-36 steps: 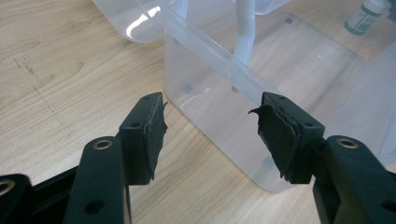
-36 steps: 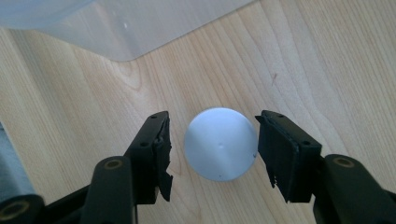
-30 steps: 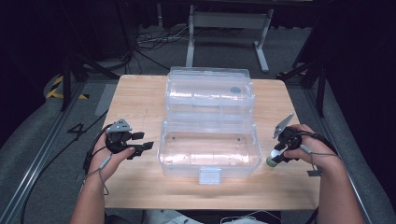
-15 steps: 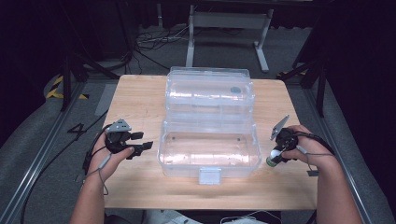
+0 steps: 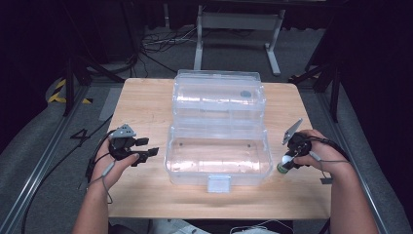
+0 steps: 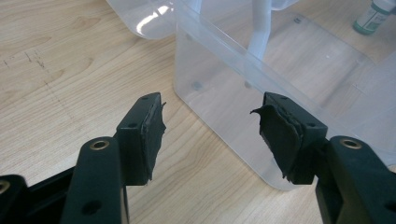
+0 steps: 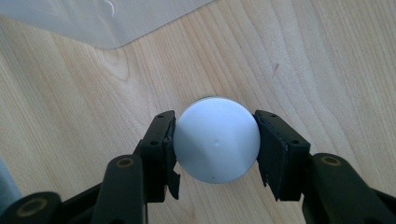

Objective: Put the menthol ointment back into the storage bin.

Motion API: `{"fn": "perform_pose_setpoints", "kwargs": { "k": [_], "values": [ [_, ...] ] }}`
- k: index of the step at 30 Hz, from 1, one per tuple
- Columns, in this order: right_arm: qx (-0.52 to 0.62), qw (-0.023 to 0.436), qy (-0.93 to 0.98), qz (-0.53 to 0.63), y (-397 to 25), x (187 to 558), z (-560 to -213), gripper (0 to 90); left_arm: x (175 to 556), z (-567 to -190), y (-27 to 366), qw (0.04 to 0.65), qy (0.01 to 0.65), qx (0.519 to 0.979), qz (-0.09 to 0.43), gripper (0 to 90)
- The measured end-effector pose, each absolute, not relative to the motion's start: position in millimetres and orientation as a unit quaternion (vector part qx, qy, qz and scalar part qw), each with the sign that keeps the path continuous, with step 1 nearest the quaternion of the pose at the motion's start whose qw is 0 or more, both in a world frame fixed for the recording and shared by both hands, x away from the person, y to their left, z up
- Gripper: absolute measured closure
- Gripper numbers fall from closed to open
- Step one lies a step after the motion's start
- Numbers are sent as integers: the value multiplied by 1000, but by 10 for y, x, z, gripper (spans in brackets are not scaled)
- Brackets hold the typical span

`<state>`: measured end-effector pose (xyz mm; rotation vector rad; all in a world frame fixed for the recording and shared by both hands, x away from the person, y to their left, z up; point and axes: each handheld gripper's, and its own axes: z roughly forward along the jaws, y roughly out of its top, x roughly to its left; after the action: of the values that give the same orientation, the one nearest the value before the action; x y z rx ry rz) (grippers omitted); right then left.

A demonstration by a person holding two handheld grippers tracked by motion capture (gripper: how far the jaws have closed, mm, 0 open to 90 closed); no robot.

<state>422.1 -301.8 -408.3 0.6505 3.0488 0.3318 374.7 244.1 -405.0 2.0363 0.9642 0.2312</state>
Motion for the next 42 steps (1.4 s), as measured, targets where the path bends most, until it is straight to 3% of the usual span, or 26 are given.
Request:
{"fn": "perform_pose_setpoints", "kwargs": {
  "k": [42],
  "values": [
    [124,28,986,112,-2676,4120,-3268,509,3740,-4088,2479,421,395,811,91,405]
  ]
}}
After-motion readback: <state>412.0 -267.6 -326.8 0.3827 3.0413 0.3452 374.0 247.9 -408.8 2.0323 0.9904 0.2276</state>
